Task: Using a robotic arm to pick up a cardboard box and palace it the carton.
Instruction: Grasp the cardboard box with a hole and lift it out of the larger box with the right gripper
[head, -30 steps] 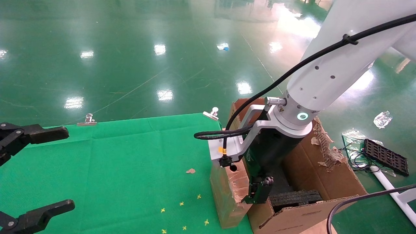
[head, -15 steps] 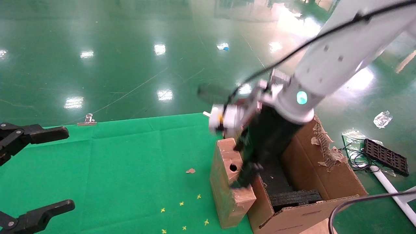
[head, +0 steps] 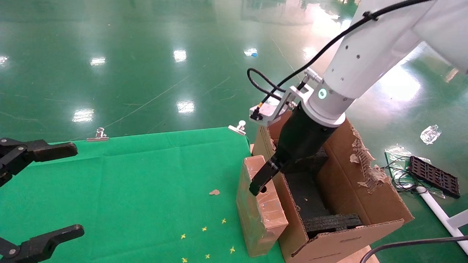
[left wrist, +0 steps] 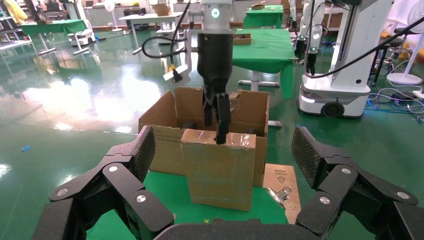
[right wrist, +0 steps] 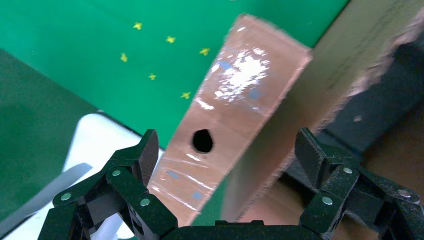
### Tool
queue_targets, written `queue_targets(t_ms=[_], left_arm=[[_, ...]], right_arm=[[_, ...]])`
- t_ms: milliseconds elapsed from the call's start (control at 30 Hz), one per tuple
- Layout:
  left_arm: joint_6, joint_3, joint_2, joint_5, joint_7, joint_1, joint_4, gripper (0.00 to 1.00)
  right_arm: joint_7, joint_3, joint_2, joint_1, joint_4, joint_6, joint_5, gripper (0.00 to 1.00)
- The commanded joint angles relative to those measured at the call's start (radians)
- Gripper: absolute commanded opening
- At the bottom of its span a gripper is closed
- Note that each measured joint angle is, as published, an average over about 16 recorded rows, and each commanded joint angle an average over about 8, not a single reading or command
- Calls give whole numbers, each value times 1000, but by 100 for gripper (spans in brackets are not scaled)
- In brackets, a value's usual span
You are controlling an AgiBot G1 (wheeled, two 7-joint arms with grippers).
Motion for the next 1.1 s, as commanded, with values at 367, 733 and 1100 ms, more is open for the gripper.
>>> queue_targets(t_ms=[367, 733, 1100], left_arm=[[0, 1, 0, -1, 0, 0, 0, 99], [-1, 2, -1, -1, 1, 0, 0, 1], [-1, 2, -1, -2, 1, -1, 0, 0]], right_arm=[[68, -30, -47, -57, -52, 2, 14, 65], [136, -54, -52, -79, -14, 15, 6, 0], [167, -65, -44, -91, 24, 31, -3, 0]])
